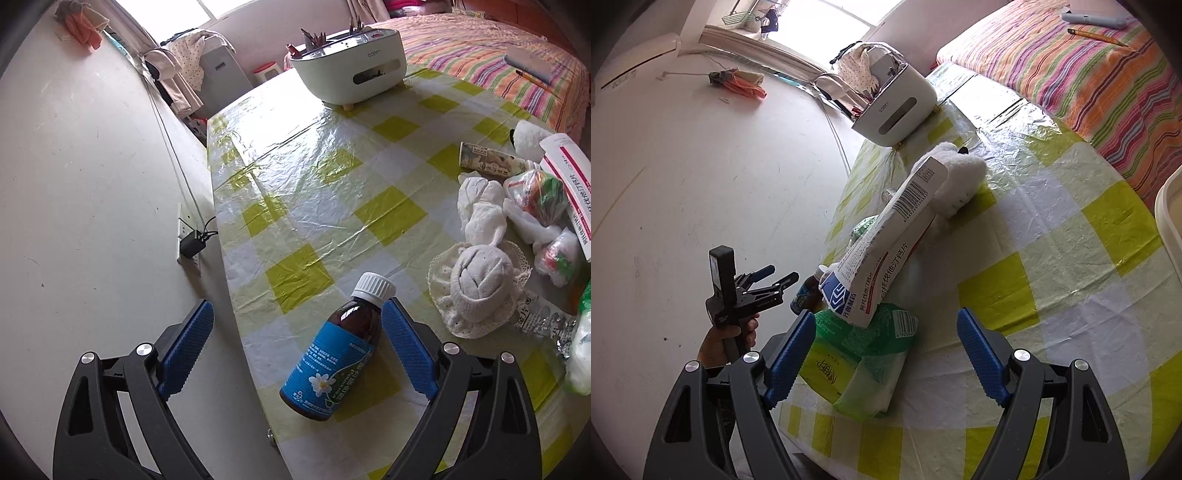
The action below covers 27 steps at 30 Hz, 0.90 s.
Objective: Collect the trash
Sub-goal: 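Grasp the brown medicine bottle with the left tool while the right tool grasps the white-and-blue box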
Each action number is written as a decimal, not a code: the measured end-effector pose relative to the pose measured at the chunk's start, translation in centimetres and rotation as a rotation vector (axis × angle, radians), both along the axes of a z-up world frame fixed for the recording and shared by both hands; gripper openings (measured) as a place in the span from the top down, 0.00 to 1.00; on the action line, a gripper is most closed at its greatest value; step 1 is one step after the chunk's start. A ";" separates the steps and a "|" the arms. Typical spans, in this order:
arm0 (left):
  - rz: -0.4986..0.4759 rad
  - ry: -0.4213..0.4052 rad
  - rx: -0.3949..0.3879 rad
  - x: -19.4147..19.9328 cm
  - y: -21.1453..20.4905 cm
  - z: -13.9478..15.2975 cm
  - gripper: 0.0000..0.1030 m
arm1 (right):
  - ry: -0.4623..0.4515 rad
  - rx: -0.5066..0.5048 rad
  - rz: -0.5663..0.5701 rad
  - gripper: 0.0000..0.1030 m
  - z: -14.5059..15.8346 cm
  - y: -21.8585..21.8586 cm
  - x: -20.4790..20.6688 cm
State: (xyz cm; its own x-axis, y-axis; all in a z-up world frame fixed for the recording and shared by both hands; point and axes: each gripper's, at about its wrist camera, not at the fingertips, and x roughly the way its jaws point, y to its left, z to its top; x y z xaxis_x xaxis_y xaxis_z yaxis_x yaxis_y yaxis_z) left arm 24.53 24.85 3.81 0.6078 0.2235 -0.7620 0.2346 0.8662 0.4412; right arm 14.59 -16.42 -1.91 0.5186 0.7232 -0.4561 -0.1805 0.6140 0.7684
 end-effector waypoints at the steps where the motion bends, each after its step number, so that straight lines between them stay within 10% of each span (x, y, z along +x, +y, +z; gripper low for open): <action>1: -0.008 0.006 0.020 0.0 0.1 -0.3 0.12 | 0.001 -0.003 -0.005 0.26 -0.1 -0.2 0.0; 21: -0.174 0.254 -0.067 -0.3 -1.2 -4.8 0.12 | 0.029 0.015 0.014 0.26 -0.9 -0.2 1.4; 27: -0.113 0.344 -0.285 -0.3 -0.3 -5.5 0.50 | 0.014 -0.039 0.033 0.26 -0.3 1.1 2.0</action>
